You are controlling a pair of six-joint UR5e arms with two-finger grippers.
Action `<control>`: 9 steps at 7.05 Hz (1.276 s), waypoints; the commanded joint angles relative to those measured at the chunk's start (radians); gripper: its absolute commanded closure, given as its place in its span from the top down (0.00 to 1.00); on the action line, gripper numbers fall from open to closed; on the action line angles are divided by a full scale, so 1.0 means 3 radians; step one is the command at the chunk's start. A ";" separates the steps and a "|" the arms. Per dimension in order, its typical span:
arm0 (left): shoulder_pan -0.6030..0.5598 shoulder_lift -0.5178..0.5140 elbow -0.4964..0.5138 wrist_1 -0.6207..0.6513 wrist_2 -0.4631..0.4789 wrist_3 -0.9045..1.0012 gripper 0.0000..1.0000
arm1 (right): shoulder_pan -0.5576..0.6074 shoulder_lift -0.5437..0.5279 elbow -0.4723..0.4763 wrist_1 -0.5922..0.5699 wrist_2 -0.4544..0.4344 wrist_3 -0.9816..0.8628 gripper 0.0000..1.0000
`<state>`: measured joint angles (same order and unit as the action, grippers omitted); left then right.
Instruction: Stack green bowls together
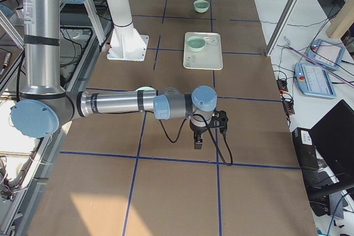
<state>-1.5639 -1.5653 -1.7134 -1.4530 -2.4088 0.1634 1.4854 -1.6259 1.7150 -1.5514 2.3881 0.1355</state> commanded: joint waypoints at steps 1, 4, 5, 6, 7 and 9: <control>-0.0003 -0.0105 -0.0005 0.0006 0.0012 0.0028 1.00 | -0.0002 0.0025 0.0000 0.0027 0.0011 -0.0001 1.00; -0.0002 -0.0105 0.0005 -0.0045 0.0267 0.0048 1.00 | -0.0002 -0.0010 -0.0026 0.0149 0.0001 -0.0027 1.00; -0.0003 -0.0060 -0.0041 -0.0095 0.0257 0.0043 1.00 | -0.0027 -0.0026 -0.0056 0.0277 0.0011 -0.0017 1.00; 0.0068 -0.0064 -0.0056 -0.0111 0.0247 0.0043 1.00 | -0.0260 -0.0031 -0.0066 0.0475 0.0006 0.0008 1.00; 0.0155 -0.0064 -0.0062 -0.0182 0.0151 0.0048 1.00 | -0.0465 -0.0001 -0.0072 0.0715 -0.0004 0.0419 1.00; 0.0176 -0.0064 -0.0067 -0.0244 -0.0024 0.0013 1.00 | -0.0971 0.0055 -0.0183 0.1466 -0.0060 0.1532 1.00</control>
<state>-1.5164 -1.5841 -1.7303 -1.5172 -2.3959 0.1733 1.2840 -1.6198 1.6845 -1.2448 2.3815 0.3987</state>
